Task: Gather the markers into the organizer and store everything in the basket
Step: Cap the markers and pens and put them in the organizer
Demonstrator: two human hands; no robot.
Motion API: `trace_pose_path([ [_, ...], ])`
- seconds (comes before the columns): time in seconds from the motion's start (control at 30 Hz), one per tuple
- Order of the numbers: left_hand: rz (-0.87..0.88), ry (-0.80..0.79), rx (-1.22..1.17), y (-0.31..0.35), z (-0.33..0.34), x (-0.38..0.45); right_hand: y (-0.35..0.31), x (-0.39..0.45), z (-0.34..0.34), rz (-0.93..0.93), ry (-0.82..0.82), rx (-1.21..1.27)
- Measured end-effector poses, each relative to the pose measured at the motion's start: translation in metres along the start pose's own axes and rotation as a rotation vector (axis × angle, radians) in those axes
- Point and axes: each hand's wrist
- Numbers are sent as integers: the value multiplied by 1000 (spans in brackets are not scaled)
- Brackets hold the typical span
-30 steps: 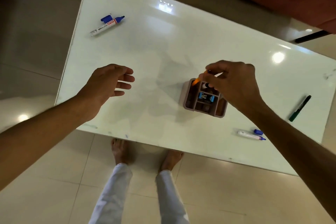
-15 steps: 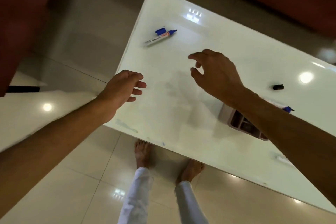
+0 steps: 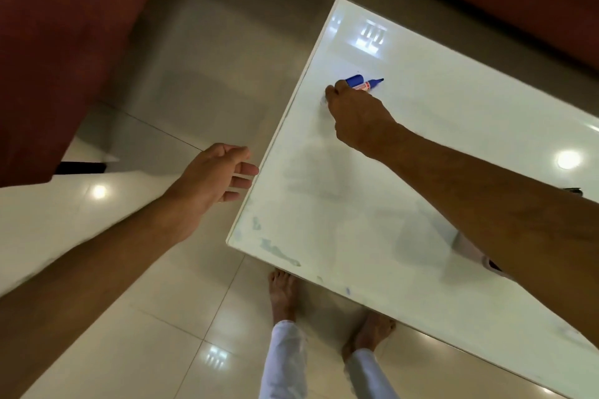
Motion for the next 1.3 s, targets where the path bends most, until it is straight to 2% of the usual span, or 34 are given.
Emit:
trace_pose_path([
  [0.23,-64,-25,12,5,-2,6,3,-22,-2,-37,-137,-206],
  [0.33,-57,-41,34,11,8,6,12,-37,-2,-66,-129,-230],
  [0.4,-38,-60,67,19,21,6,26,-56,-5,-50,-41,-138],
  [0.47,5,-72,120,31,38,7,48,-75,-8,22,33,88],
  [0.5,35,-72,155,37,46,9,60,-85,-15,76,6,277],
  [0.6,184,-42,284,61,72,19,94,-123,-35,391,15,1191],
  [0.67,304,25,359,77,90,25,114,-154,-41,517,206,1631],
  [0.73,428,121,467,90,107,34,129,-182,-36,545,401,1809],
  [0.83,661,259,673,105,126,52,139,-219,-27,574,554,1885],
  [0.97,886,287,890,126,148,64,136,-262,-4,527,580,2004],
  [1.1,887,379,1019,118,163,73,120,-291,19,507,541,1927],
  [1.2,942,443,1112,110,171,73,111,-307,33,561,539,1859],
  [1.3,967,448,1244,110,178,70,103,-321,37,590,542,1797],
])
Point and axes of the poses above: each hand's wrist, its own x-axis towards the middle knuckle, its own z-axis out of the palm, y = z × x, and after that the axes turned 13 degrees about -z, right-handed
